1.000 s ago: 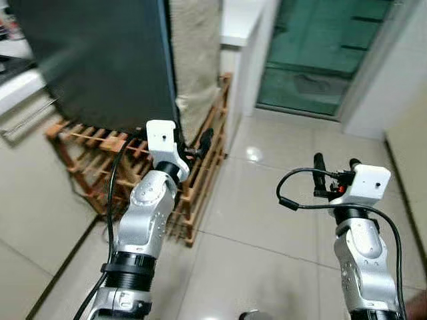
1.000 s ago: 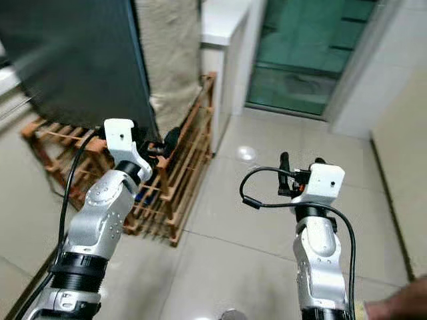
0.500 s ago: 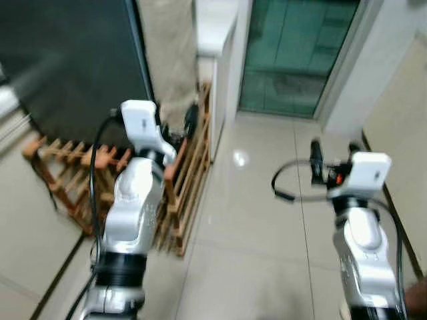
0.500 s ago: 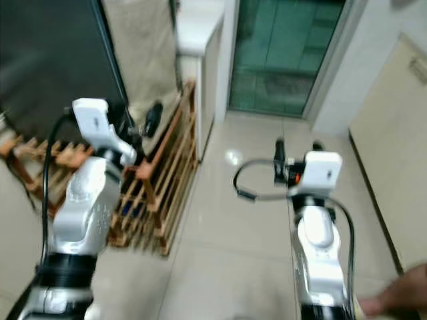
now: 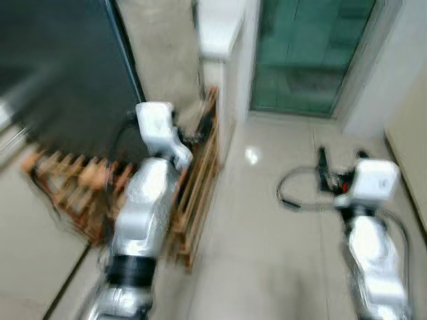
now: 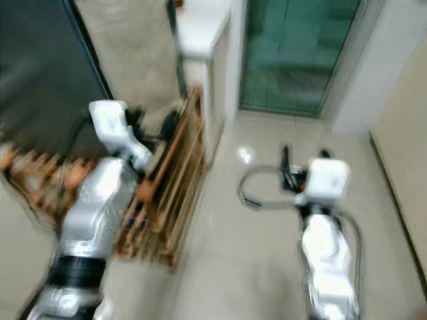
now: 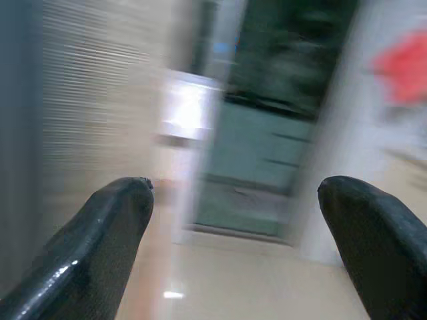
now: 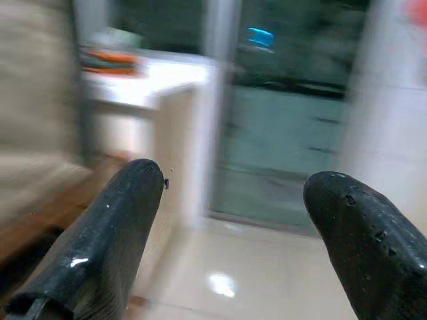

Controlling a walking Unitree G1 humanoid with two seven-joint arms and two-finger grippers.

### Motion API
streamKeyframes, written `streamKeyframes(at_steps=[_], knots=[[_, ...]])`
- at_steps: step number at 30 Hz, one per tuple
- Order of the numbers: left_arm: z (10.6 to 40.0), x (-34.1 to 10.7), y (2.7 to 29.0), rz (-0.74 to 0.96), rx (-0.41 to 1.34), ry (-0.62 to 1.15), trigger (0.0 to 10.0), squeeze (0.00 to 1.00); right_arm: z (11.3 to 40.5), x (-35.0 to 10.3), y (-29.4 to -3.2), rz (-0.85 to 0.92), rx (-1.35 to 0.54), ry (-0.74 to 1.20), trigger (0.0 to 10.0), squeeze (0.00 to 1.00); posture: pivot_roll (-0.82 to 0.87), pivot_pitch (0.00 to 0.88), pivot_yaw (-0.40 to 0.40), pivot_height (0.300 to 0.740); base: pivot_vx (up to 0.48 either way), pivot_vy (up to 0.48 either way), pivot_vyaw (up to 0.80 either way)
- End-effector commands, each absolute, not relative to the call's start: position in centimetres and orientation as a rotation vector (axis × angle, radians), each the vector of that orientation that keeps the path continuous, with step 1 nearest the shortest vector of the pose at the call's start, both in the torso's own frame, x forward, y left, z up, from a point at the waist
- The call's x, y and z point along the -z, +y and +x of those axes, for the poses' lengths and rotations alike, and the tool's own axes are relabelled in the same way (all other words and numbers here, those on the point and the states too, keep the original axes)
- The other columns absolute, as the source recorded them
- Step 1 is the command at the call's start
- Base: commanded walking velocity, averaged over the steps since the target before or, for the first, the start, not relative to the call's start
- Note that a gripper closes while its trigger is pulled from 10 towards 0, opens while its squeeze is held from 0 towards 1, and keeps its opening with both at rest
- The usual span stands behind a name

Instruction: Restocking fridge

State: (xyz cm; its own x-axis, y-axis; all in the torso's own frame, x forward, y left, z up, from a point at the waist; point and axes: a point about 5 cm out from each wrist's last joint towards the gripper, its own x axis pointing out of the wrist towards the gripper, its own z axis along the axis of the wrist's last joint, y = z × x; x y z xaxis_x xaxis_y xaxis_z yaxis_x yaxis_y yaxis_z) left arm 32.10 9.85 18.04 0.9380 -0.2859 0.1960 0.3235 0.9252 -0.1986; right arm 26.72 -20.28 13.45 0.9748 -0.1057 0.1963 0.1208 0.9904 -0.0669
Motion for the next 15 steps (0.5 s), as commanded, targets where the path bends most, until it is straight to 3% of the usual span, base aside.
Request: streamKeyframes(at_steps=[1, 6, 15], knots=[[32.4, -17.7, 11.2, -0.222, 0.236, -0.154, 10.0, 0.00, 26.6, -13.0, -19.4, -0.069, 0.072, -0.177, 10.0, 0.00, -0.13, 0.000, 0.016, 0.740, 0.000, 0.000, 0.00], [32.8, -18.3, 12.1, -0.231, 0.201, -0.174, 10.0, 0.00, 27.1, -13.1, -19.1, -0.069, 0.054, -0.180, 10.0, 0.00, -0.11, 0.000, 0.006, 0.740, 0.000, 0.000, 0.00], [34.0, -18.6, 11.4, -0.161, 0.250, -0.147, 10.0, 0.00, 27.6, -13.2, -18.9, -0.066, 0.053, -0.182, 10.0, 0.00, -0.11, 0.000, 0.017, 0.740, 0.000, 0.000, 0.00]])
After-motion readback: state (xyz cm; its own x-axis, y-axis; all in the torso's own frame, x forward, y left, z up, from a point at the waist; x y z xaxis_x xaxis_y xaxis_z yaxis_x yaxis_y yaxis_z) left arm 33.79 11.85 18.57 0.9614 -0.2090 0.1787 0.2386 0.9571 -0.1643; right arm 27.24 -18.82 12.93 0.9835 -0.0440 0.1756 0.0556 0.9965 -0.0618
